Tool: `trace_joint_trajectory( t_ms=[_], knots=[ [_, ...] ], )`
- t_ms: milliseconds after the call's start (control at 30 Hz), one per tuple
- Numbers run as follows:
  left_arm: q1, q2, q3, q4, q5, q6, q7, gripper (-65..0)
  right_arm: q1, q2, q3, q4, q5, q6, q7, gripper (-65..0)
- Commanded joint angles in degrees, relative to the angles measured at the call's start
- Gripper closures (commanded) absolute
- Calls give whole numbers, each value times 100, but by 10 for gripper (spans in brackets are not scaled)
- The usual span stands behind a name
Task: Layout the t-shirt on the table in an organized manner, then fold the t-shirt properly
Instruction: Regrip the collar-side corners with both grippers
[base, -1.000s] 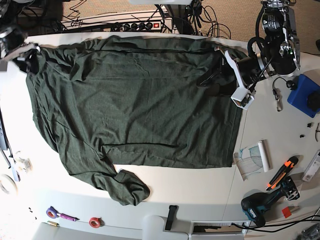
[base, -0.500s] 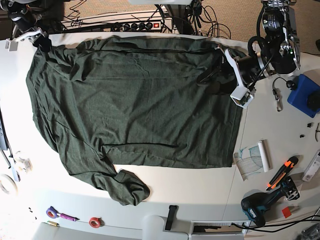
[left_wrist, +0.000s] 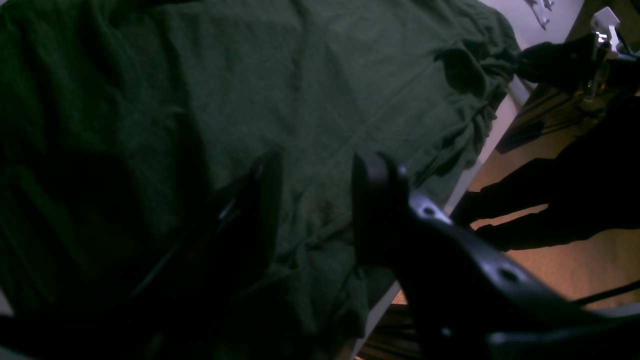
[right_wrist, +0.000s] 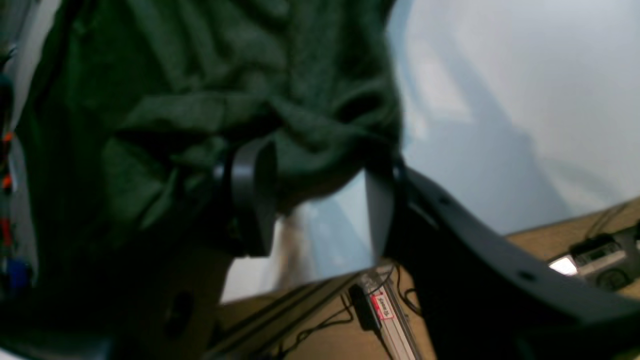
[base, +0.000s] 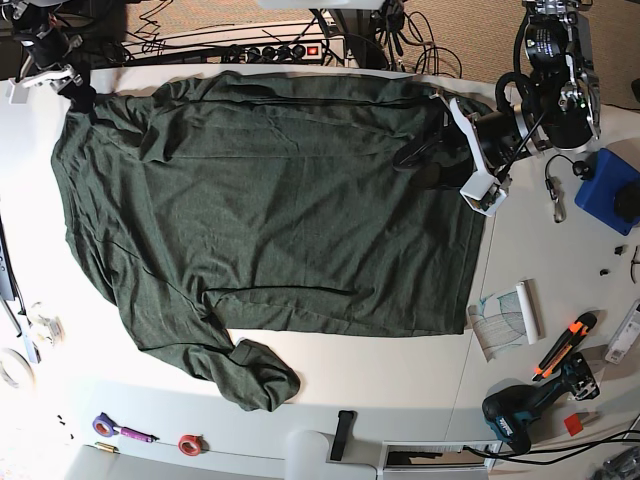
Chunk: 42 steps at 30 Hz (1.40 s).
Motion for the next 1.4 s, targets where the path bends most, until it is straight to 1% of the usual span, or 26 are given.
trace_joint_trajectory(
  t_ms=[0, 100, 200, 267, 333, 500, 600, 667, 800, 900, 1000, 1100, 1367],
  knots=[
    [-20, -46, -11, 101, -120, -45, -105, -248, -44, 72, 116, 129, 385, 199, -37, -288],
    [-9, -48, -11, 101, -120, -45, -107, -248, -46, 72, 363, 260, 946, 200, -295, -288],
    [-9, -48, -11, 101, -120, -45, -105, -248, -46, 85, 651, 306, 1154, 200, -302, -288],
    [-9, -48, -11, 101, -122, -45, -107, -248, -46, 90, 817, 306, 1143, 200, -240, -288],
    [-11, -48, -11, 101, -122, -45, -107, -248, -44, 90, 870, 302, 955, 200, -96, -288],
    [-11, -48, -11, 101, -122, -45, -107, -248, 83, 87, 780, 295, 42, 200, 339, -288],
    [-11, -48, -11, 101, -122, -45, -107, -248, 254, 85, 780, 295, -398, -114, 409, -288],
    [-13, -50, -11, 101, -125, -45, -107, -248, 310, 85, 778, 295, -579, -197, 428, -288],
    [-15, -50, -11, 101, -125, -45, -107, -248, 319, 85, 605, 295, -710, -247, 463, -288],
    [-15, -50, -11, 101, -125, -45, -107, -248, 319, 83, 334, 293, -793, -245, 503, -287],
    [-13, -50, -11, 101, -125, -45, -107, -248, 319, 85, 37, 291, -1012, -247, 619, -288],
    [-13, -50, -11, 101, -125, -45, -107, -248, 319, 83, -184, 291, -1036, -247, 612, -288],
    [-13, -50, -11, 101, -125, -45, -107, -248, 304, 70, -232, 291, -1034, -240, 546, -283]
  ],
)
